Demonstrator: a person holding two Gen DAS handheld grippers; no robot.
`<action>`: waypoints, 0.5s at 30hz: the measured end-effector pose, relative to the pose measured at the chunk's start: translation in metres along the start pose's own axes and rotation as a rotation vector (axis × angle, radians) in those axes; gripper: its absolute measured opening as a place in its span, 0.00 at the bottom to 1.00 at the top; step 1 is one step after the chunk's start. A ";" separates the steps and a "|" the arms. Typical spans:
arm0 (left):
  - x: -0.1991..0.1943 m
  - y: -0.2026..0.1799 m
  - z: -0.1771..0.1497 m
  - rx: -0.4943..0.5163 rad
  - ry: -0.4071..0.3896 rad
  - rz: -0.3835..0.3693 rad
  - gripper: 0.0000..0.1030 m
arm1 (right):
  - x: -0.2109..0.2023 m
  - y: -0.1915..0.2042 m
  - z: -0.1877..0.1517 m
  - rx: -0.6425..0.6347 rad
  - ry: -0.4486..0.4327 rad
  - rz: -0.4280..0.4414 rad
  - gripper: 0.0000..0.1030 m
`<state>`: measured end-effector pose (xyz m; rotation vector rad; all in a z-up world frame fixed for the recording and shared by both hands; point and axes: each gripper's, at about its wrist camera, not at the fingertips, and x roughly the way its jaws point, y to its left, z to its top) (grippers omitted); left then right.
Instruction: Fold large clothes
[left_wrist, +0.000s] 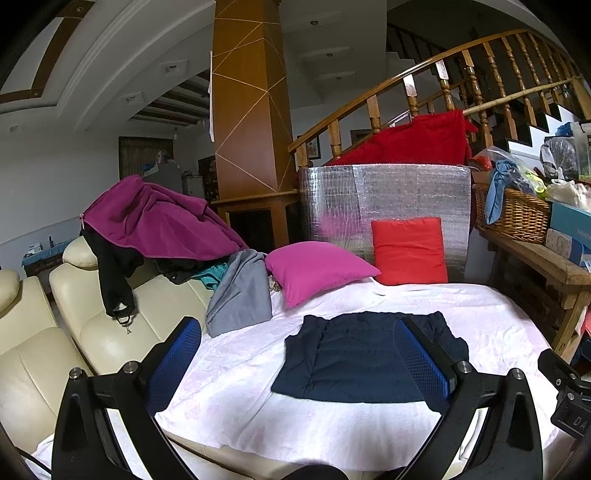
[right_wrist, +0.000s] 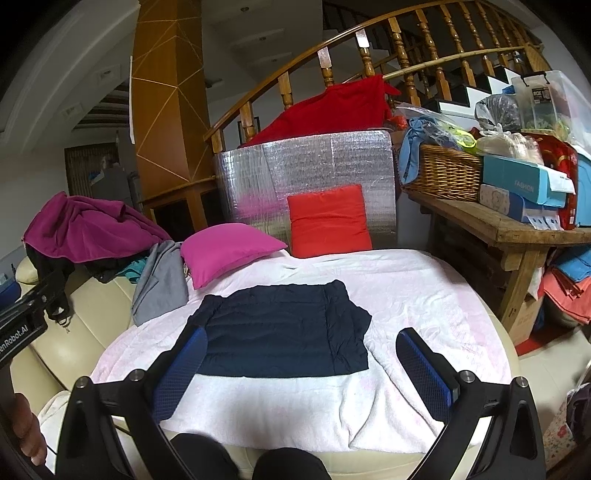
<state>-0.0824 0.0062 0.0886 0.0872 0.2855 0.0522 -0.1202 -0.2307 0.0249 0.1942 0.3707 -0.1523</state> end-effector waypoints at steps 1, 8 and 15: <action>0.000 0.000 0.000 0.001 -0.001 -0.001 1.00 | 0.000 0.001 -0.001 -0.001 0.001 -0.001 1.00; 0.004 0.002 -0.004 -0.001 0.006 -0.009 1.00 | 0.003 0.007 -0.002 -0.016 0.008 -0.006 1.00; 0.008 0.005 -0.006 -0.002 0.014 -0.015 1.00 | 0.005 0.016 0.000 -0.038 0.003 -0.014 1.00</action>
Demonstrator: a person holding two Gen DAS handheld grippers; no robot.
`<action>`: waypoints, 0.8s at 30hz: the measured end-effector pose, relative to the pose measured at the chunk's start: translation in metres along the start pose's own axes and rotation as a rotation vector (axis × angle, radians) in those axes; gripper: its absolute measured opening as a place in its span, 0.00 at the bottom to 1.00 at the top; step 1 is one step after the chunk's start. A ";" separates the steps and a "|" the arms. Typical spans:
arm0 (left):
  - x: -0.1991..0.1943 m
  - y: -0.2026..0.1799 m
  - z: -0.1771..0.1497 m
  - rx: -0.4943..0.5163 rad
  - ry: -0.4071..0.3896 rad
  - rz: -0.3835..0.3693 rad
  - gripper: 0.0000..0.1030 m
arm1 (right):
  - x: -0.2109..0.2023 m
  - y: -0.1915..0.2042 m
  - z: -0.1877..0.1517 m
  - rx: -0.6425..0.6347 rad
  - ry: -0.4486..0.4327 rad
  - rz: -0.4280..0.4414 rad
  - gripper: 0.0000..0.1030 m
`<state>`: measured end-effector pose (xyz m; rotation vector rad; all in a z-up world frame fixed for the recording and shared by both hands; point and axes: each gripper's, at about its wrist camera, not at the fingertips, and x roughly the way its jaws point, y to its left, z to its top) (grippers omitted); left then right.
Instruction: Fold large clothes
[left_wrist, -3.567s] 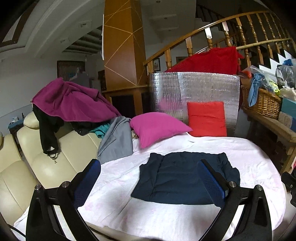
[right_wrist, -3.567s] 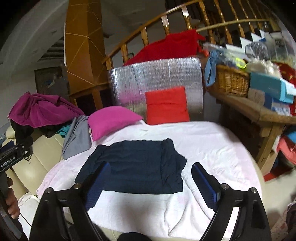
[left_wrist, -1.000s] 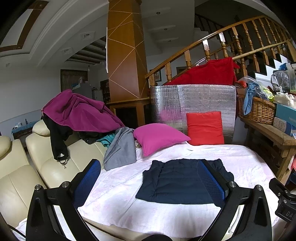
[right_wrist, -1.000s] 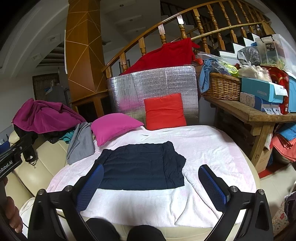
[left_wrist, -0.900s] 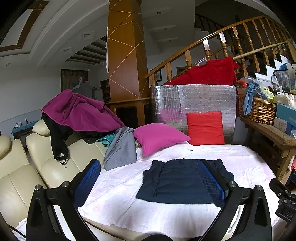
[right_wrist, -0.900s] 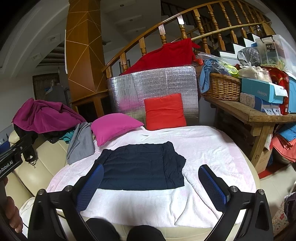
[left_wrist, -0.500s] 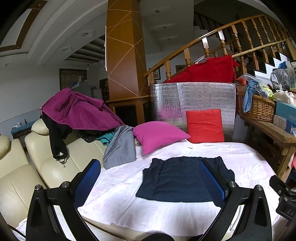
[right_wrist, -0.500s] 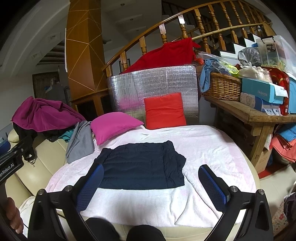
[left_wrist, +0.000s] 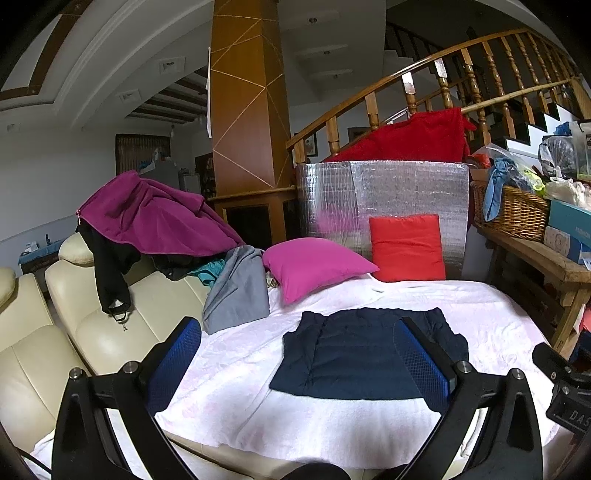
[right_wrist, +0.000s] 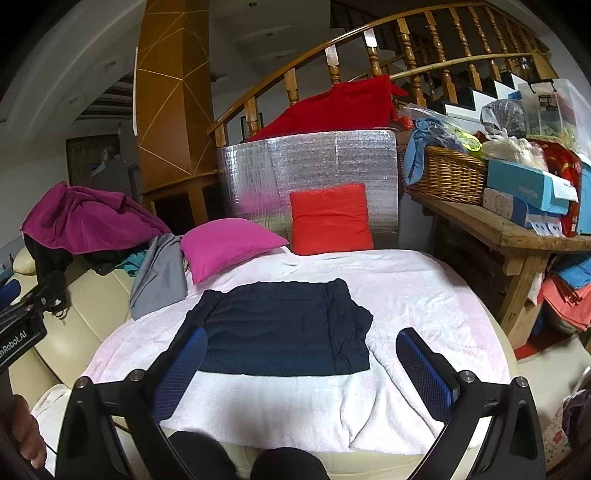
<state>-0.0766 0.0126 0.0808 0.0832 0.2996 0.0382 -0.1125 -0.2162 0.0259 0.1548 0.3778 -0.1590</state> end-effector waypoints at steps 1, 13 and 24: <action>0.001 0.000 -0.001 0.001 0.001 -0.002 1.00 | 0.000 0.001 0.001 -0.001 -0.002 0.000 1.00; 0.005 0.011 -0.003 -0.020 0.001 -0.013 1.00 | 0.004 0.019 0.005 -0.033 -0.004 -0.005 1.00; 0.013 0.021 -0.005 -0.037 0.012 0.000 1.00 | 0.015 0.037 0.011 -0.062 -0.004 0.007 1.00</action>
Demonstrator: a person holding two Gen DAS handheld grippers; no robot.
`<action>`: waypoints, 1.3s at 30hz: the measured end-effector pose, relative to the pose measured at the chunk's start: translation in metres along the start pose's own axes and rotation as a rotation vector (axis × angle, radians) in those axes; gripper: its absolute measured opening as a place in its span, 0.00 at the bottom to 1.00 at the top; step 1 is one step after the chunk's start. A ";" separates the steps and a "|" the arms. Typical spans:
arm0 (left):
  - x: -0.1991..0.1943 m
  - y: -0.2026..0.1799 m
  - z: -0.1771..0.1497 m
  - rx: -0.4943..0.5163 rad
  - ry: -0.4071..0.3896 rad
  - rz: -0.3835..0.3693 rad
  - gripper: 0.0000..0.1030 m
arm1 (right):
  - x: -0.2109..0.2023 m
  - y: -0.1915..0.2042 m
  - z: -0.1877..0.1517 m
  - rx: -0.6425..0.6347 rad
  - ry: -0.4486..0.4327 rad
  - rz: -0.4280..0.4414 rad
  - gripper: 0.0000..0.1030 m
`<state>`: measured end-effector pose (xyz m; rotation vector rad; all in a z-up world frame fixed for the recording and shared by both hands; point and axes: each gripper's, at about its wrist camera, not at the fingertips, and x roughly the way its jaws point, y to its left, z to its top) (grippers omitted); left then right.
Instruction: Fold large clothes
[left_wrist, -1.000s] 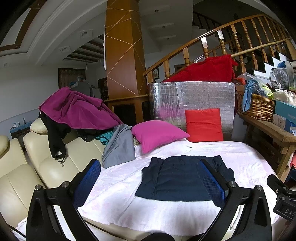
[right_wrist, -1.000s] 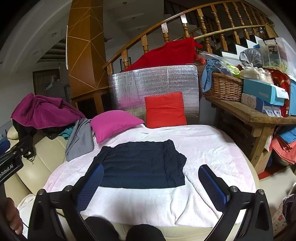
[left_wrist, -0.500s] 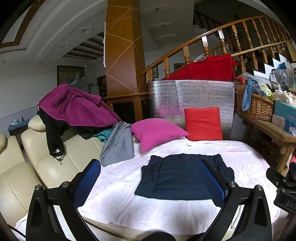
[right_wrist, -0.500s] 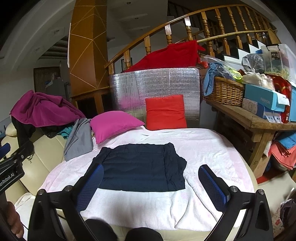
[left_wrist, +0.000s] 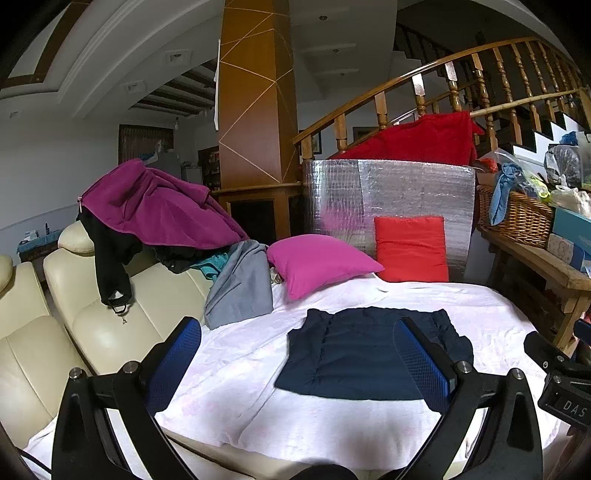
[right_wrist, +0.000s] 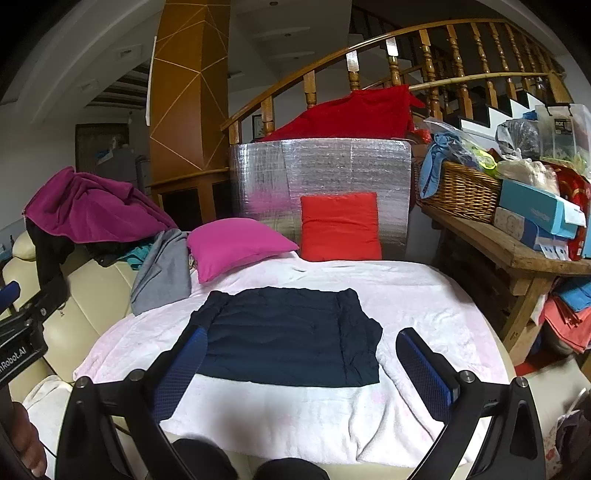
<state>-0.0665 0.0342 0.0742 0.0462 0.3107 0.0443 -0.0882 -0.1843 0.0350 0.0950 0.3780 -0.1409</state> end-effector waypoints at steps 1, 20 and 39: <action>0.001 0.001 0.000 0.000 0.002 0.002 1.00 | 0.001 0.001 0.000 0.000 0.000 0.000 1.00; -0.005 0.005 0.004 -0.018 0.009 0.032 1.00 | -0.008 -0.003 0.002 0.009 -0.024 -0.002 1.00; -0.002 -0.011 0.013 0.029 0.004 0.036 1.00 | -0.001 -0.025 0.009 0.052 -0.036 -0.009 1.00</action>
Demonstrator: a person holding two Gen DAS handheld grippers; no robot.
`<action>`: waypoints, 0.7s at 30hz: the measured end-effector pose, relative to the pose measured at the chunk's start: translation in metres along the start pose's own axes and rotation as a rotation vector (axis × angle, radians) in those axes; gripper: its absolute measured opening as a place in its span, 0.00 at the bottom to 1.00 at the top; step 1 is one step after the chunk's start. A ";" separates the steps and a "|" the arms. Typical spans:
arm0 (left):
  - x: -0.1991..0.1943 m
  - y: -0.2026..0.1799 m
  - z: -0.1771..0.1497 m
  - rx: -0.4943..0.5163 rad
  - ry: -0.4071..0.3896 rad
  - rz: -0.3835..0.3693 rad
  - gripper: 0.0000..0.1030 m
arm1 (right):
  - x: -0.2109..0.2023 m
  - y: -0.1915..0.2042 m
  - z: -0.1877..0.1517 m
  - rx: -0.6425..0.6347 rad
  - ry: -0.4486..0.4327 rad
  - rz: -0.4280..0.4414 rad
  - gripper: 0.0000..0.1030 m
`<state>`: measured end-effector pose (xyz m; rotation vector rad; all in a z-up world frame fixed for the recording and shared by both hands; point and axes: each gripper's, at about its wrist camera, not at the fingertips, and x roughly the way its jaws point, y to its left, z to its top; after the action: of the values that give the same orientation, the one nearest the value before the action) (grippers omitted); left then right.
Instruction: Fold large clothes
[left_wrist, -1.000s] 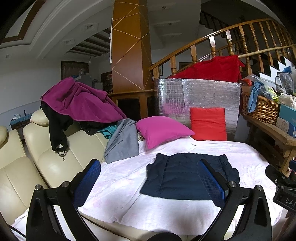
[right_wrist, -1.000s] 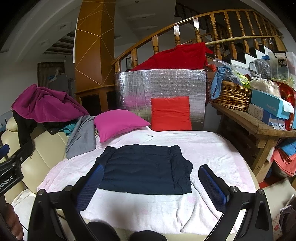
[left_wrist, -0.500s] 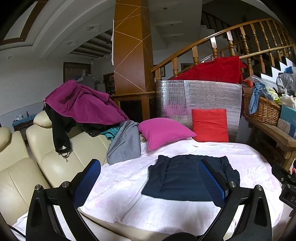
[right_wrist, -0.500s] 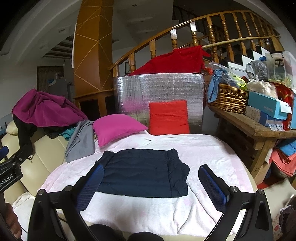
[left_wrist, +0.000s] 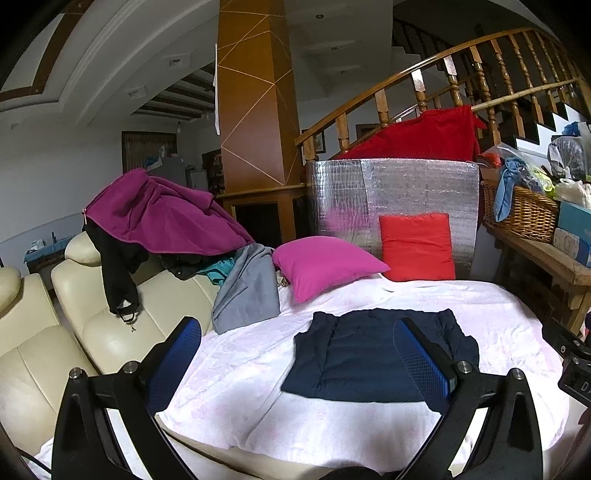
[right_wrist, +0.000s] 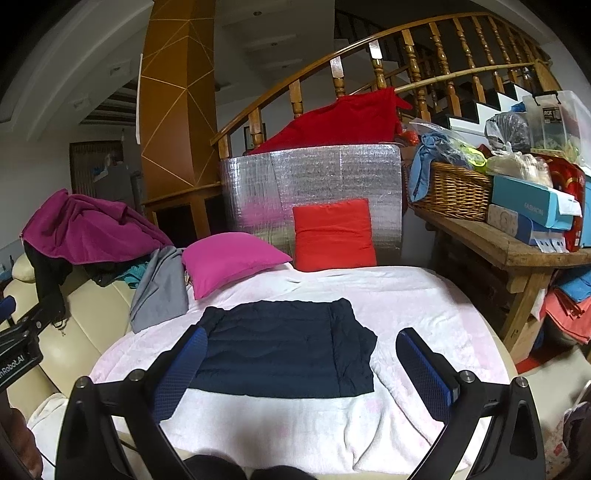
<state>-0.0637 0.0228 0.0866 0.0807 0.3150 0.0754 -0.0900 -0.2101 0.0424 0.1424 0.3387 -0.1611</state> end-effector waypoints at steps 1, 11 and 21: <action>0.003 0.000 0.000 0.002 0.005 -0.004 1.00 | 0.003 0.000 0.000 0.002 0.004 0.000 1.00; 0.036 -0.003 0.001 0.002 0.051 -0.004 1.00 | 0.043 0.001 0.000 0.010 0.060 -0.004 1.00; 0.051 -0.010 0.004 0.013 0.062 -0.007 1.00 | 0.069 -0.001 -0.001 0.018 0.093 -0.008 1.00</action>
<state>-0.0131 0.0176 0.0738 0.0900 0.3776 0.0694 -0.0262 -0.2205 0.0174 0.1664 0.4310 -0.1654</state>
